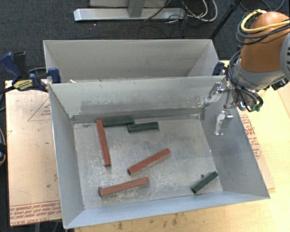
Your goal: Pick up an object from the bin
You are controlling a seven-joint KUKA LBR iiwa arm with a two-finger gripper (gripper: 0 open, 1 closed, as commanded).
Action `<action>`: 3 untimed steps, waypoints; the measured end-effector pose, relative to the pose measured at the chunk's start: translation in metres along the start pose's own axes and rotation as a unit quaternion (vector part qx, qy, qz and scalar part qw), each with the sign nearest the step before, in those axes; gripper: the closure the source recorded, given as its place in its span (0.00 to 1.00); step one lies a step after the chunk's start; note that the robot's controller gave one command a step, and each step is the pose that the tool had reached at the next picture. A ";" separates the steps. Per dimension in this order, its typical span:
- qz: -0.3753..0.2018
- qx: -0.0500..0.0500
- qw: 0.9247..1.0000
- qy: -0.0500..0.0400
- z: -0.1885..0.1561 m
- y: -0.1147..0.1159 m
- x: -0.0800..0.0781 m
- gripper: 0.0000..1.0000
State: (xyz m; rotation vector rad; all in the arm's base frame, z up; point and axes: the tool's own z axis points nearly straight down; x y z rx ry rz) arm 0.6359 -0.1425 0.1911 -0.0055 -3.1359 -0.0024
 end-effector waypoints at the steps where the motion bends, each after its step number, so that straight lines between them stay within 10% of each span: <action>1: -0.001 0.001 1.000 -0.004 -0.005 0.001 -0.001 0.00; 2: -0.032 0.000 0.999 -0.003 0.076 0.019 0.072 1.00; 3: -0.033 0.001 0.999 -0.003 0.075 0.019 0.072 0.00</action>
Offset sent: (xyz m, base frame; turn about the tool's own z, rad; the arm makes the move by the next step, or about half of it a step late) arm -0.0729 0.0182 -0.0745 -0.0647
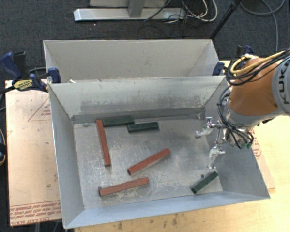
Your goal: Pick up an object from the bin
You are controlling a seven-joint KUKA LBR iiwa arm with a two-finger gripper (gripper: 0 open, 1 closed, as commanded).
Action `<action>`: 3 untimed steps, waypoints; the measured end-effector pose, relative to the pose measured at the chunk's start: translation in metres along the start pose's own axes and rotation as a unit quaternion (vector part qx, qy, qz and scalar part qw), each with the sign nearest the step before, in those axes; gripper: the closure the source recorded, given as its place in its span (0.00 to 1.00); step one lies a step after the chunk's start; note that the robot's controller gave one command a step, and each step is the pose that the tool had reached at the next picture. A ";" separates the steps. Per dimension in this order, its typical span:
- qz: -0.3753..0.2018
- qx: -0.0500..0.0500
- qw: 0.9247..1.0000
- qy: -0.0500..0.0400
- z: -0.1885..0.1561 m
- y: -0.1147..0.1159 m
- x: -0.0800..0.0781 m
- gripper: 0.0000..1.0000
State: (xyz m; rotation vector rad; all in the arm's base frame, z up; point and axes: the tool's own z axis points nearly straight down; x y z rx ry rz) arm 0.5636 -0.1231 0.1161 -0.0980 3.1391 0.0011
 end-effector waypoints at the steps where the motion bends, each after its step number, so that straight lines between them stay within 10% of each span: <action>1: 0.000 0.000 1.000 0.000 0.000 0.000 0.000 0.00; 3: -0.102 -0.001 0.995 -0.001 0.033 -0.011 0.035 0.00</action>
Offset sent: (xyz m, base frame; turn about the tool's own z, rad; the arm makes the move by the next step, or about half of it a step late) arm -0.0503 -0.0090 -0.0461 -0.2798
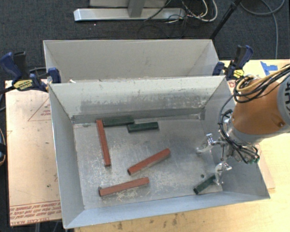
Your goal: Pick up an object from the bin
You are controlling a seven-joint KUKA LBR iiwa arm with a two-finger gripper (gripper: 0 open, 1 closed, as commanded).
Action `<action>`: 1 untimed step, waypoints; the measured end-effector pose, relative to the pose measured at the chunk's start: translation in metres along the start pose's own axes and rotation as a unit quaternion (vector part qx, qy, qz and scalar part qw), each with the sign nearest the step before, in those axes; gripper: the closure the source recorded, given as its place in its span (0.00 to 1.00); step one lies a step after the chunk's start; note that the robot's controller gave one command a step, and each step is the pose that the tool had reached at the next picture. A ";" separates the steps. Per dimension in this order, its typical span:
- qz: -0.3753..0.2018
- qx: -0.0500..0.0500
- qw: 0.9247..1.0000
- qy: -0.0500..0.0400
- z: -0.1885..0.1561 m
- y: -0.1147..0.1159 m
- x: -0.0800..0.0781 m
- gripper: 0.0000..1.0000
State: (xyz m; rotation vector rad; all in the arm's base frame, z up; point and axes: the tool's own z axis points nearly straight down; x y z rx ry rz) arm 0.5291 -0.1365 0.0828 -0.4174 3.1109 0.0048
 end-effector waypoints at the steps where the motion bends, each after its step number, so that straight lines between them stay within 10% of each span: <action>1: -0.248 0.012 0.969 -0.012 0.002 0.016 0.027 1.00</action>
Offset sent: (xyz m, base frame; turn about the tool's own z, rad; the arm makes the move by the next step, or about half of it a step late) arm 0.0000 0.0000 0.0000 0.0000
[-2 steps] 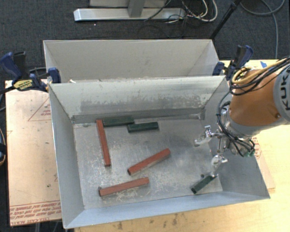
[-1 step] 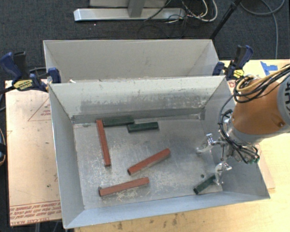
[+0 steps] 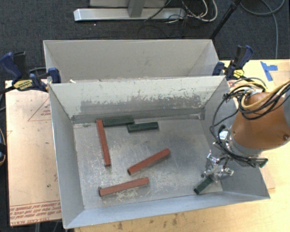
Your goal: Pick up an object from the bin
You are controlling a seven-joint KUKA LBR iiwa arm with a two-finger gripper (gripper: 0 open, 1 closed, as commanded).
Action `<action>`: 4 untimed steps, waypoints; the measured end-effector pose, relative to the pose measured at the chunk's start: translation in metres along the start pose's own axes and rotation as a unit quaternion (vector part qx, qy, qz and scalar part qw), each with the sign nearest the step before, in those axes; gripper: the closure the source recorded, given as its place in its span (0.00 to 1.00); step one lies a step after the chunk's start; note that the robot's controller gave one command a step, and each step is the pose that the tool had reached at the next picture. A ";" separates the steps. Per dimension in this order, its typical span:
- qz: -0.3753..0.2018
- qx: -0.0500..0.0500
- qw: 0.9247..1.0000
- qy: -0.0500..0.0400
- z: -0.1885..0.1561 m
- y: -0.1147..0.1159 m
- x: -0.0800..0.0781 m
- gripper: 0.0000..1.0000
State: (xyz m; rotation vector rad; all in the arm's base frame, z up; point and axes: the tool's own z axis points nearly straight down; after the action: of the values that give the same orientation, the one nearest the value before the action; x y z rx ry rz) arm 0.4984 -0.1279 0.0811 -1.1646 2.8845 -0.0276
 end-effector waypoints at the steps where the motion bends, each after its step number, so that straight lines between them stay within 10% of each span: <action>1: -0.001 -0.007 1.000 0.005 0.005 0.004 0.003 0.00; 2: -0.001 -0.008 1.000 0.005 0.005 0.005 0.003 1.00; 3: -0.002 -0.008 1.000 0.005 0.006 0.006 0.003 0.00; 4: -0.001 -0.008 1.000 0.005 0.007 0.006 0.003 0.00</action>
Offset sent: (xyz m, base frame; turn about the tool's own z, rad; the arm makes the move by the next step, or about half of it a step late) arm 0.0000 0.0000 0.0000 0.0000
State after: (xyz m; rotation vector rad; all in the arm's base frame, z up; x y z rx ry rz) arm 0.4923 -0.1261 0.0743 -1.1741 2.8973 -0.0099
